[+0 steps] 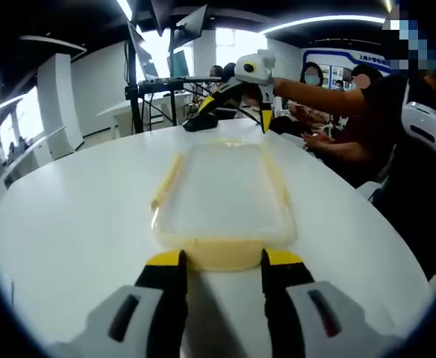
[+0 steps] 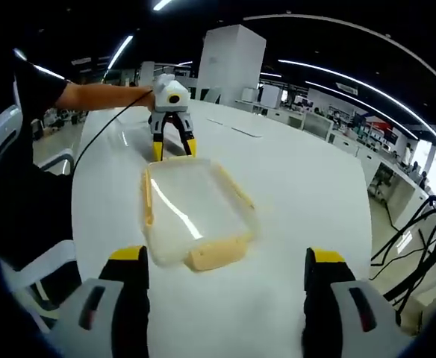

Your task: Snap each plastic latch of the storage box into its locked position after aligning the lid with the box until every specified latch is closed and the lid sits flush.

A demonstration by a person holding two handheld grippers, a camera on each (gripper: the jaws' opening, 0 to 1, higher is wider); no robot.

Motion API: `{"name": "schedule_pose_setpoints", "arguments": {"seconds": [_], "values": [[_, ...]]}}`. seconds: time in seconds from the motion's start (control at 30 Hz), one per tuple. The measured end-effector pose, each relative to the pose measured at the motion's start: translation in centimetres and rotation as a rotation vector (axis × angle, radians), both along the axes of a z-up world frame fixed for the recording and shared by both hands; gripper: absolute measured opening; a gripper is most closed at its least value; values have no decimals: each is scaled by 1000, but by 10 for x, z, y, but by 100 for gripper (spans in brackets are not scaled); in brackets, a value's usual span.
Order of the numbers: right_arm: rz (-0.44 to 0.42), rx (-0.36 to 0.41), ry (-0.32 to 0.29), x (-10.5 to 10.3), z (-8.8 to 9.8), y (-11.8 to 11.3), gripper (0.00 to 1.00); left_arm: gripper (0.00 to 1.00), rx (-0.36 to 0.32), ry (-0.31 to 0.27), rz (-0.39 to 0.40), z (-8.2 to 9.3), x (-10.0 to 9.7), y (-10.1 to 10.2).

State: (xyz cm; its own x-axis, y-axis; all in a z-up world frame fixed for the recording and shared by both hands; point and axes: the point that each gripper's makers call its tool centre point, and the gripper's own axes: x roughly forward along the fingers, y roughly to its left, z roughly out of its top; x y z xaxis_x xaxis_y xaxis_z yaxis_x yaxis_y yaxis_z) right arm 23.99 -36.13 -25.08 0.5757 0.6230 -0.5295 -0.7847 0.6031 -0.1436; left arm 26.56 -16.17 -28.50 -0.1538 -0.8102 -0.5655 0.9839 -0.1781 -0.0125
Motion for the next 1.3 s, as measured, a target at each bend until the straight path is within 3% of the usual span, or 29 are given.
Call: {"name": "schedule_pose_setpoints", "arguments": {"seconds": [0.47,0.8,1.3], "values": [[104,-7,50,8,-11,2,84,38,-1,3,-2,2,21,7],[222,-72,68,11,-29,12,79,38,0,4,-3,4,44,12],[307,-86,126,16,-29,17,76,38,-1,2,-7,5,44,11]]}}
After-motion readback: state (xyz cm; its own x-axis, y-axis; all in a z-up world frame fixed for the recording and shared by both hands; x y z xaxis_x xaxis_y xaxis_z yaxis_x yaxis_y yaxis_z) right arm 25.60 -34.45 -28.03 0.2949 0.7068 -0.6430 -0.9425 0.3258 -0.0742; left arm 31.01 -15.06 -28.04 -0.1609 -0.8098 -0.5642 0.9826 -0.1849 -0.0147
